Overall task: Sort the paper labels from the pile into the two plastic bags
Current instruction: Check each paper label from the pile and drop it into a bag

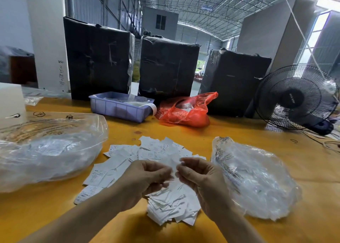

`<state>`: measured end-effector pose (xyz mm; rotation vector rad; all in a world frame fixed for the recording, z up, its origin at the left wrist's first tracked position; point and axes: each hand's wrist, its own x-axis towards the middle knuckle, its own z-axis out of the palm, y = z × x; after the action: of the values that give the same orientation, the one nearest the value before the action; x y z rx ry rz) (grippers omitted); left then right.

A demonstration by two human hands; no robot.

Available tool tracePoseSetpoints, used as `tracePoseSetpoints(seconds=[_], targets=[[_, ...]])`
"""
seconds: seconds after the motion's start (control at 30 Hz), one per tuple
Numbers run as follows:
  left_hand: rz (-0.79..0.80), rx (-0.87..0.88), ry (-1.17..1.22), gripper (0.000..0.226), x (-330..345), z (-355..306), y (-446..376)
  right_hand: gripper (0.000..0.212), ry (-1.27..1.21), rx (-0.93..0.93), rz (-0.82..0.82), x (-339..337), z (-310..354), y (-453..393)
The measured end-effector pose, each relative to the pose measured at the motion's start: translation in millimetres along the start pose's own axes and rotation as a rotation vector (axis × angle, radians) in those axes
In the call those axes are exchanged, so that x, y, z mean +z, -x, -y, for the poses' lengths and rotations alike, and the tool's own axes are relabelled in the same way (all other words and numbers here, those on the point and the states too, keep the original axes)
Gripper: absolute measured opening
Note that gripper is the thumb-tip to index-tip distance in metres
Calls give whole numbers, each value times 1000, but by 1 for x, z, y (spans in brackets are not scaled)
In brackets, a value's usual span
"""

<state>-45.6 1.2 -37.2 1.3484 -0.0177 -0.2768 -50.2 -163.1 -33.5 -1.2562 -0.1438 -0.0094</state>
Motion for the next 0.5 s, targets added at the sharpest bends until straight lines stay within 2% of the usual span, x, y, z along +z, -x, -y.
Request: tracePoseSetpoints(seconds=[0.1,0.17,0.23,0.33,0.43,0.5], targets=[[-77,25,24,20,2,1,-1,19,-10,18,18,-2,0,-2],[-102,61,10,19,1,2,-1,33,-19,68,51,-2,-1,-1],[-112,103,-24,21,0,4,1,45,5,111,86,-1,-1,-1],[-114,144,-44,27,-2,8,1,50,45,107,99,1,-3,2],[-157,166,19,22,-4,9,-4,37,77,68,49,-2,4,-1],[-188,171,48,22,-5,8,-7,20,186,-63,-67,-15,12,-7]])
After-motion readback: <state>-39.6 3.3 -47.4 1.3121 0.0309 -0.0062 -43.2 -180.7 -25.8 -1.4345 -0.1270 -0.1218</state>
